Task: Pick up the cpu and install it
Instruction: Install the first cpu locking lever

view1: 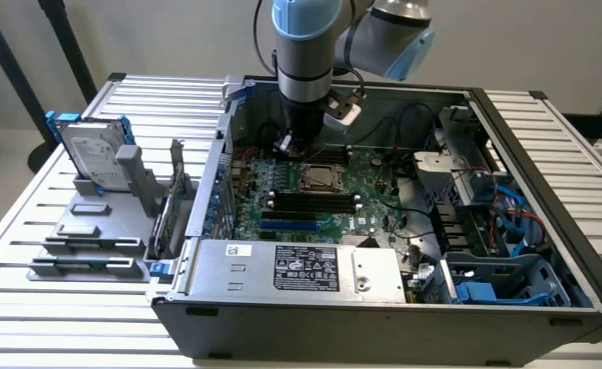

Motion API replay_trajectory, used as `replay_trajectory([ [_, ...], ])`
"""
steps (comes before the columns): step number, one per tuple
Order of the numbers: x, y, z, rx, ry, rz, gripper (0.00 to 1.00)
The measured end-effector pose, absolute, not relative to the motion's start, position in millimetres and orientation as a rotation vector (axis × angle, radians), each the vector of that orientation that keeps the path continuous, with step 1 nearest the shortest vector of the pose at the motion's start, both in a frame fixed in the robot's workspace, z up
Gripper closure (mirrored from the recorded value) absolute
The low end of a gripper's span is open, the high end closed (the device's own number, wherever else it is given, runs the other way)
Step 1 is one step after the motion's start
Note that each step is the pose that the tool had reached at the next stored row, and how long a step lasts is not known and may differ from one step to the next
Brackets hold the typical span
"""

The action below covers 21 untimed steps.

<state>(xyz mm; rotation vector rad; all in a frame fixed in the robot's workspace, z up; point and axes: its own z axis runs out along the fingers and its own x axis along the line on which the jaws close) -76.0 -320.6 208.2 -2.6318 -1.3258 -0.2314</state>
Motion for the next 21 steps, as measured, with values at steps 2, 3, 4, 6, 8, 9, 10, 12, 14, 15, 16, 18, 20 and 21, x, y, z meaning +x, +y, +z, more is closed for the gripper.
replay_trajectory([
  [2,-75.1,-320.6,208.0,-2.632,-1.326,-0.231,0.89],
  [3,-74.6,-320.6,207.8,-2.632,-1.326,-0.231,0.89],
  [4,-74.3,-320.6,207.6,-2.632,-1.326,-0.231,0.89],
  [6,-73.7,-320.6,207.0,-2.632,-1.326,-0.231,0.89],
  [8,-73.2,-320.7,206.5,-2.632,-1.326,-0.231,0.89],
  [9,-73.0,-320.7,206.2,-2.632,-1.326,-0.231,0.89],
  [10,-72.7,-320.7,205.9,-2.632,-1.326,-0.231,0.89],
  [12,-72.0,-320.7,205.2,-2.632,-1.326,-0.231,0.89],
  [14,-71.2,-320.7,204.5,-2.632,-1.326,-0.231,0.89],
  [15,-70.7,-320.7,204.2,-2.632,-1.326,-0.231,0.89],
  [16,-70.2,-320.7,204.0,-2.632,-1.326,-0.231,0.89],
  [18,-69.3,-320.7,203.6,-2.632,-1.326,-0.231,0.89],
  [20,-68.9,-320.5,203.3,-2.632,-1.325,-0.231,0.89],
  [21,-68.9,-320.4,203.2,-2.632,-1.325,-0.232,0.89],
])
